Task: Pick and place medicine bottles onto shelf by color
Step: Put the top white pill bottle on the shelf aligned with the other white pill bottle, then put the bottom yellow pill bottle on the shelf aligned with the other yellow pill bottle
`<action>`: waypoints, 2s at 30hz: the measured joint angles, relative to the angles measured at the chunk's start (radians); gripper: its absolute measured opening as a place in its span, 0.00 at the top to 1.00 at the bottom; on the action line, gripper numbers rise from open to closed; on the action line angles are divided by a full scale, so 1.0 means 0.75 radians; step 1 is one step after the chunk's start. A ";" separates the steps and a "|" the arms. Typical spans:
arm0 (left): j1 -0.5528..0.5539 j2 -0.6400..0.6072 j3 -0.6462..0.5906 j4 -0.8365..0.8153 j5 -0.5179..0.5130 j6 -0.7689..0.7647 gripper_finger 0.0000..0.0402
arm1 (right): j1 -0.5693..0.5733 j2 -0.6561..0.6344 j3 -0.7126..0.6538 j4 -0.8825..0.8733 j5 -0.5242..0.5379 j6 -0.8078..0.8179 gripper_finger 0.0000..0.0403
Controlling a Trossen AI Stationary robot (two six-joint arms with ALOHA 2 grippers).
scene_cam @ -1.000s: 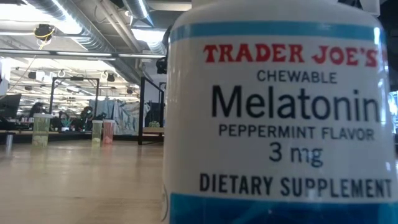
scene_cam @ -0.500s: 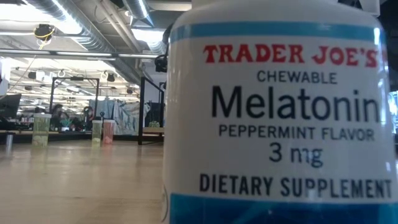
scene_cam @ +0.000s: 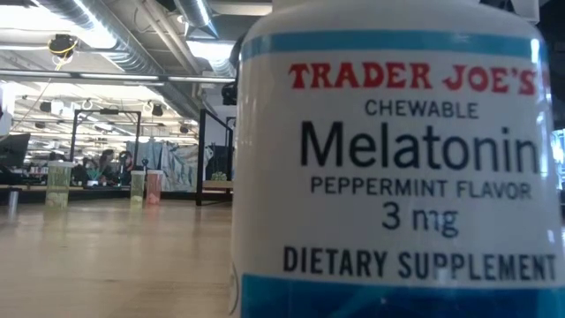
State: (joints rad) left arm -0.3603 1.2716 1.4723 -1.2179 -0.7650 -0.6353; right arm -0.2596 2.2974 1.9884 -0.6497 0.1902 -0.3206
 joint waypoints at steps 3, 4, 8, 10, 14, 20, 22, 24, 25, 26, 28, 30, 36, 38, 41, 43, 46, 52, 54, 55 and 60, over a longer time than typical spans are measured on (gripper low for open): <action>0.000 0.000 0.000 0.000 0.000 -0.001 0.35 | -0.006 0.000 0.000 0.008 0.000 -0.001 0.99; 0.001 0.000 0.000 0.000 0.000 0.000 0.35 | -0.008 0.000 0.000 0.016 0.000 -0.004 0.99; 0.000 0.000 0.000 0.000 0.000 0.000 0.35 | -0.018 0.000 0.000 0.052 0.000 -0.023 0.99; 0.000 0.000 0.000 0.000 0.000 0.000 0.35 | -0.023 0.000 0.000 0.067 0.000 -0.023 0.99; 0.000 0.000 0.000 0.000 0.000 0.000 0.35 | -0.027 0.000 0.000 0.081 0.001 -0.033 0.99; 0.000 0.000 0.000 0.000 0.000 0.000 0.35 | -0.026 0.000 0.000 0.090 -0.013 -0.036 0.99; 0.000 0.000 0.000 0.000 0.000 0.000 0.35 | -0.023 0.000 0.000 0.077 -0.031 -0.035 0.99; 0.000 0.000 0.000 0.000 0.000 0.000 0.35 | -0.009 -0.001 0.000 0.064 -0.030 -0.032 0.99; 0.000 0.000 0.000 0.000 0.000 0.000 0.35 | -0.001 -0.003 0.000 0.048 -0.030 -0.032 0.99; 0.000 0.000 0.000 0.000 0.000 0.000 0.35 | 0.007 -0.009 0.000 0.033 -0.030 -0.031 0.99; 0.001 0.000 0.000 0.000 0.000 0.000 0.35 | 0.025 -0.027 0.000 -0.014 -0.035 -0.005 0.99; 0.001 -0.001 0.000 0.000 0.000 0.000 0.35 | 0.044 -0.053 0.000 -0.071 -0.038 0.015 0.99; 0.000 -0.001 0.000 0.000 0.000 0.000 0.35 | 0.099 -0.137 0.000 -0.247 -0.035 0.103 0.99; 0.000 -0.001 0.000 0.001 0.000 0.000 0.35 | 0.119 -0.169 0.000 -0.282 -0.048 0.113 1.00; 0.001 -0.001 0.000 0.001 0.000 0.000 0.35 | 0.152 -0.212 0.000 -0.347 -0.083 0.146 0.99; 0.000 -0.001 0.000 0.001 0.000 0.000 0.35 | 0.179 -0.240 0.000 -0.399 -0.075 0.167 0.99; 0.000 -0.001 0.000 0.001 0.000 0.000 0.35 | 0.221 -0.285 0.000 -0.458 -0.070 0.194 0.99; 0.000 -0.001 0.000 0.004 0.000 0.000 0.35 | 0.294 -0.371 0.000 -0.552 -0.071 0.233 0.99; 0.000 -0.001 0.000 0.004 0.000 0.000 0.35 | 0.305 -0.414 -0.030 -0.543 -0.071 0.253 0.99; 0.000 -0.001 0.000 0.005 0.000 0.000 0.35 | 0.309 -0.442 -0.062 -0.538 -0.069 0.274 0.99; 0.000 -0.001 0.000 0.011 0.000 0.000 0.35 | 0.330 -0.648 -0.345 -0.464 0.027 0.435 0.99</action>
State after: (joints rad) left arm -0.3603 1.2713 1.4723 -1.2095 -0.7647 -0.6353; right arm -0.0124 1.8113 1.7297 -0.9973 0.2108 0.0055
